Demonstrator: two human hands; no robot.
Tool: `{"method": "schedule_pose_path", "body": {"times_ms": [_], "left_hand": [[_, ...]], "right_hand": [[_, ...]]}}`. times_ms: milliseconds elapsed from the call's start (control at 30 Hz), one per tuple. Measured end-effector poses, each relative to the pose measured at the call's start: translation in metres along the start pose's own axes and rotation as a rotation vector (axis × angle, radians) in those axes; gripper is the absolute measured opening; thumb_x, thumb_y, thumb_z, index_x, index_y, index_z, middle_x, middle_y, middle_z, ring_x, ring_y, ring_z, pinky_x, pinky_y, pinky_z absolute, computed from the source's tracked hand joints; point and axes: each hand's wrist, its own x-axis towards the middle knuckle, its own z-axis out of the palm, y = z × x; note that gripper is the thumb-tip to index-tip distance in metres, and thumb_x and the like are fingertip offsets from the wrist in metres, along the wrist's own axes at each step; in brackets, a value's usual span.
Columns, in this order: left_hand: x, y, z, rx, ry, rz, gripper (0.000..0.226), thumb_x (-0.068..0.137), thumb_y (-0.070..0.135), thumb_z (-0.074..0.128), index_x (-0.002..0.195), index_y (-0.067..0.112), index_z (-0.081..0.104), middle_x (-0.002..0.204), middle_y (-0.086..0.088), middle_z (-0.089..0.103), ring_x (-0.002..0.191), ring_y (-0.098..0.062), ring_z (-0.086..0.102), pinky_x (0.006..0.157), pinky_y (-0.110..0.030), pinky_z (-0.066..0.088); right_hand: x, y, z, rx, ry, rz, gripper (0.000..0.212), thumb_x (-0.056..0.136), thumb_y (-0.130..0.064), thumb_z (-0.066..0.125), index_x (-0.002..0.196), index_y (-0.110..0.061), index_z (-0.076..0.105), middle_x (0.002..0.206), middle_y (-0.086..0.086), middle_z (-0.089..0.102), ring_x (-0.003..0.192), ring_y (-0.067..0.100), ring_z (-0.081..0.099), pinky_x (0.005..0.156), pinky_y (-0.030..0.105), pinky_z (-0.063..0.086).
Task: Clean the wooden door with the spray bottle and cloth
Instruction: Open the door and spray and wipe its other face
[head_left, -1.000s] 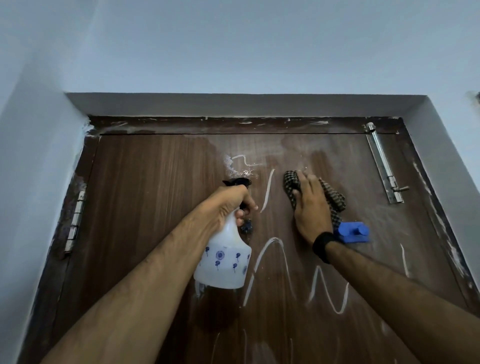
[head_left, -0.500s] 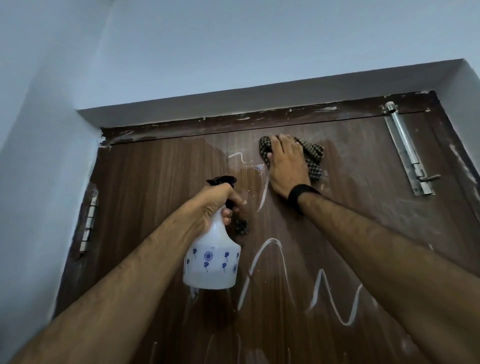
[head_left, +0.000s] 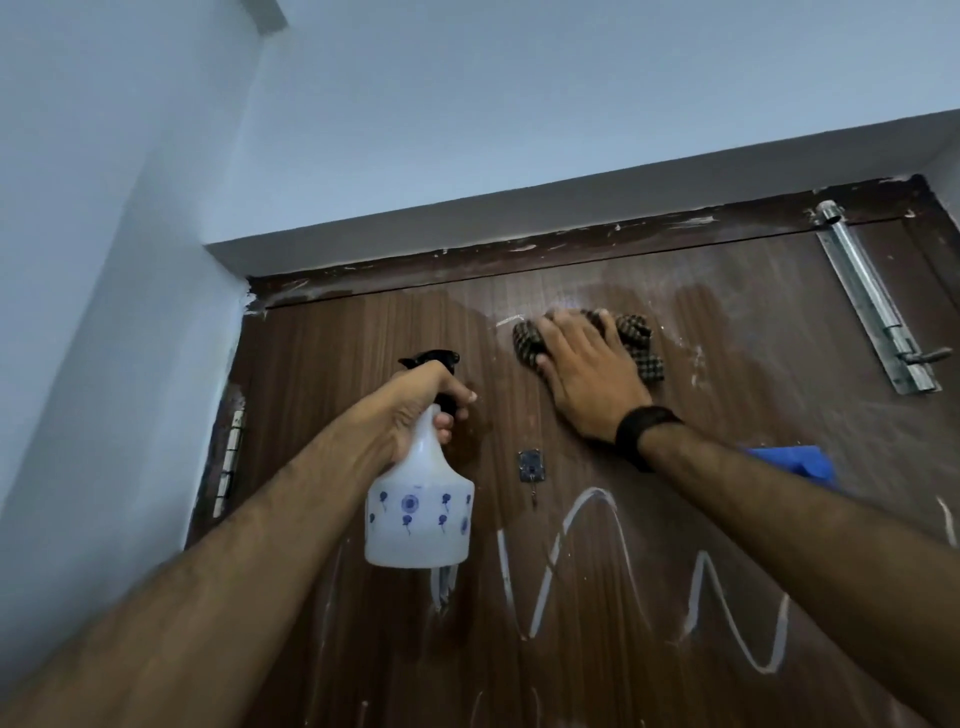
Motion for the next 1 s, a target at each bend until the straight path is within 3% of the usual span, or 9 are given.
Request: {"method": "schedule_pose_path", "body": {"times_ms": [200,433,533,800,1000], "left_hand": [[0.002,0.010,-0.008,0.059,-0.078,0.026,0.008,0.090,0.014,0.063,0.096,0.008,0.062,0.072,-0.006,0.059,0.043,-0.011,0.043,0.042,-0.022,0.041],[0.002,0.009,-0.012,-0.001,-0.049,0.084,0.012,0.092,0.014,0.060,0.101,0.006,0.063,0.069,-0.006,0.056,0.042,-0.011,0.042,0.041,-0.022,0.039],[0.002,0.008,-0.012,-0.012,-0.028,0.086,0.011,0.093,0.013,0.059,0.099,0.006,0.062,0.068,-0.006,0.055,0.041,-0.011,0.041,0.041,-0.022,0.038],[-0.002,0.013,-0.047,-0.039,0.044,0.096,0.009,0.091,0.013,0.062,0.099,0.007,0.063,0.072,-0.005,0.058,0.043,-0.009,0.043,0.045,-0.023,0.040],[-0.001,0.015,-0.077,0.022,0.082,0.121,0.019,0.088,0.013,0.064,0.105,0.005,0.066,0.071,-0.004,0.058,0.044,-0.009,0.043,0.043,-0.022,0.039]], "right_hand": [[0.080,-0.013,0.004,0.039,0.018,0.130,0.049,0.107,-0.029,0.033,0.153,-0.013,0.027,0.158,0.013,0.030,0.150,0.029,0.021,0.125,0.046,0.007],[0.018,-0.061,0.018,0.081,-0.019,-0.150,0.050,0.106,-0.032,0.035,0.154,-0.017,0.032,0.158,0.008,0.034,0.150,0.027,0.023,0.124,0.043,0.014],[0.010,-0.060,0.022,0.060,-0.039,-0.183,0.050,0.106,-0.037,0.031,0.153,-0.018,0.034,0.157,0.007,0.037,0.149,0.025,0.026,0.123,0.043,0.017],[0.094,-0.061,0.021,0.067,0.027,0.159,0.051,0.107,-0.029,0.032,0.156,-0.014,0.023,0.163,0.011,0.022,0.153,0.028,0.013,0.124,0.047,0.004],[0.119,-0.121,0.038,0.088,-0.061,0.007,0.054,0.106,-0.030,0.035,0.156,-0.017,0.022,0.164,0.009,0.020,0.153,0.026,0.010,0.125,0.047,0.000]]}}
